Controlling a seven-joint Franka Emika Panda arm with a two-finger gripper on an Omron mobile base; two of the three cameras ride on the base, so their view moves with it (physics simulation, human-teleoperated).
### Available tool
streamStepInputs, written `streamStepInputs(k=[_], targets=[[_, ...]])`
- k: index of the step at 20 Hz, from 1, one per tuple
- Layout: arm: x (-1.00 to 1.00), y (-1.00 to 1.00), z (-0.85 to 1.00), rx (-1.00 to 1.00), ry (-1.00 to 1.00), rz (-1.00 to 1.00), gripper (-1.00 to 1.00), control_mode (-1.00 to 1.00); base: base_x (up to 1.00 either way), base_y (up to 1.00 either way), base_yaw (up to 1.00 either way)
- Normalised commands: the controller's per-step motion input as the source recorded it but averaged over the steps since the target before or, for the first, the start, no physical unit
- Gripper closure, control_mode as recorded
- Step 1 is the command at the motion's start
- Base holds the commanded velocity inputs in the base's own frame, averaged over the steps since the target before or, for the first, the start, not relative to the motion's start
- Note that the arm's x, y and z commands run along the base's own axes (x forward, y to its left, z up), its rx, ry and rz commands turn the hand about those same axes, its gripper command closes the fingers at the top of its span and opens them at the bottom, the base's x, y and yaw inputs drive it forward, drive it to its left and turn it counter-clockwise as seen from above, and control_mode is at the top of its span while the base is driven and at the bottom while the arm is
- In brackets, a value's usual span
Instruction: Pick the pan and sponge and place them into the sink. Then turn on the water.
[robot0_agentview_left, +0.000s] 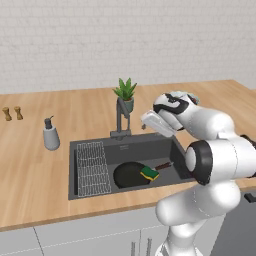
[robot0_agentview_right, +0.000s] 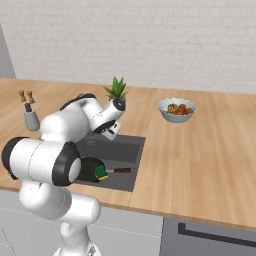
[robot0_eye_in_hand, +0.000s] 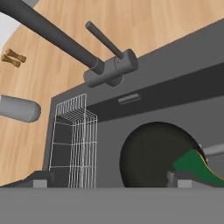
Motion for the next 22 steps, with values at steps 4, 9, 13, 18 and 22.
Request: streamStepInputs(k=[4,9,13,18,22], targets=[[0.15,0.26,-0.08,0.03,-0.02,-0.04,-1.0,-1.0,0.0,0.0,0.0],[0.18,0.25,-0.08,0.07,-0.06,-0.05,-1.0,-1.0,0.0,0.0,0.0],[0.46,0.05,-0.07,0.06,0.0,-0.04,-1.0,-1.0,0.0,0.0,0.0],[0.54,0.0,-0.24,0.07,0.0,-0.04,-1.0,-1.0,0.0,0.0,0.0],[0.39,0.0,-0.3,0.04,-0.01,-0.01,-1.0,-1.0,0.0,0.0,0.0]])
